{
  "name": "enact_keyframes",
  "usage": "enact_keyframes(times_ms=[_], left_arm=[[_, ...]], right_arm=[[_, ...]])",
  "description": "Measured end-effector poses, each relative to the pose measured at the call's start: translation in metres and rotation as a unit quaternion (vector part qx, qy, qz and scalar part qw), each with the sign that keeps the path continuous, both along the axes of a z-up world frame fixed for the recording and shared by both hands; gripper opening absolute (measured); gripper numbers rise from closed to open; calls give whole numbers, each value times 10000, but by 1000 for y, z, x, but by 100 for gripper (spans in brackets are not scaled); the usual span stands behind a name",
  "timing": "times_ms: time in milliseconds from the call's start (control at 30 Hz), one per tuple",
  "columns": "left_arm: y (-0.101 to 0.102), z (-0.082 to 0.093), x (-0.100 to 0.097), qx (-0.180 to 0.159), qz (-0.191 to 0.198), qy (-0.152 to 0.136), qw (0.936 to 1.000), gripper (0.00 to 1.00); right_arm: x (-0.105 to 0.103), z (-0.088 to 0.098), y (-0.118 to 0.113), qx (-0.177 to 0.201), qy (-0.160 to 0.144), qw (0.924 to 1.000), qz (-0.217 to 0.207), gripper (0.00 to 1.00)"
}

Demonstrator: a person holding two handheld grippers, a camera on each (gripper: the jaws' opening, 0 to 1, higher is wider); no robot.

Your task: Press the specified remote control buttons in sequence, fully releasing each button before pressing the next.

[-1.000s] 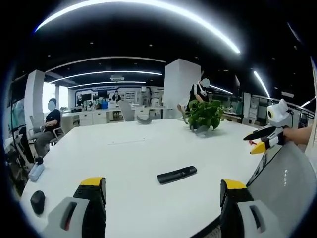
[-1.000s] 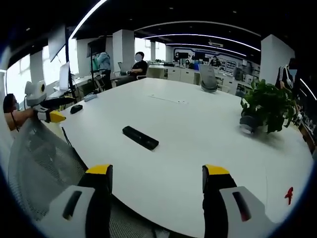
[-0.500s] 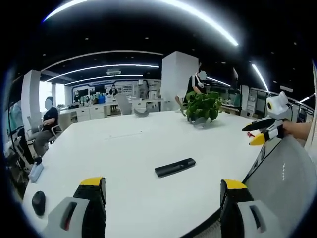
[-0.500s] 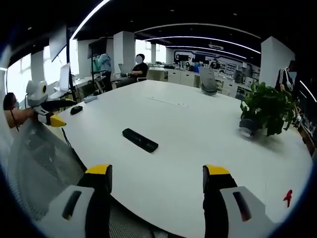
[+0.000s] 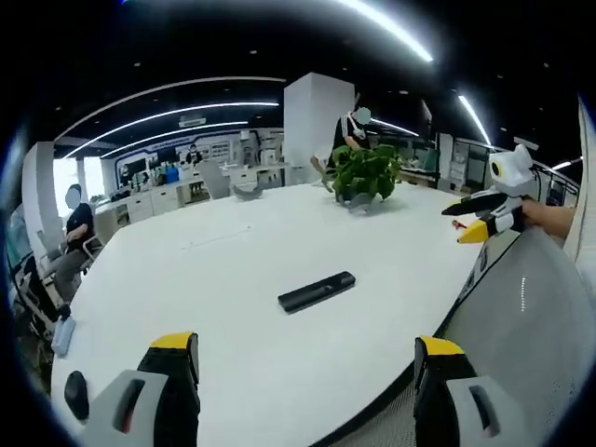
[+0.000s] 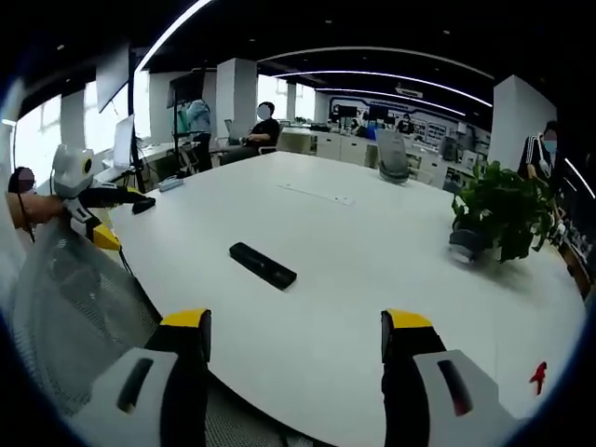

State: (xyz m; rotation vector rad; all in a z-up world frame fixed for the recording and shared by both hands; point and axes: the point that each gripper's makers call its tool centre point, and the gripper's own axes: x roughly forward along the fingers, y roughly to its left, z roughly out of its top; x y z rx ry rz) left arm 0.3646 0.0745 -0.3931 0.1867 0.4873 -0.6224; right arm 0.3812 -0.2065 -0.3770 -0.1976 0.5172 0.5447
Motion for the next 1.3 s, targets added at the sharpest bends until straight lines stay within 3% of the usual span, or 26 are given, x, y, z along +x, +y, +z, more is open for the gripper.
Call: enact_keyframes(times_ms=[100, 300, 367, 533, 700, 1067, 1300], left_arm=[[1, -5, 1, 266, -254, 63, 9993, 100], [-5, -7, 8, 434, -656, 200, 9967, 100], [-2, -17, 7, 559, -910, 572, 9926, 100], [-11, -23, 16, 1185, -1447, 576, 9807, 100], [-23, -30, 24, 1417, -1881, 724, 9692, 100], [-44, -43, 41, 1632, -2433, 1039, 9505, 100], [-57, -49, 57, 1665, -2632, 1104, 9438, 100]], right_arm=[[0, -1, 0, 30, 13, 10000, 15, 77], [1, -1, -1, 21, 4, 10000, -13, 77], [2, -1, -2, 38, 13, 10000, -36, 77], [2, -2, -2, 31, 32, 10000, -37, 77], [3, -4, -4, 40, 49, 10000, -59, 77], [3, 0, -5, 45, -38, 9999, -117, 76], [2, 0, -3, -19, -26, 10000, -77, 75]])
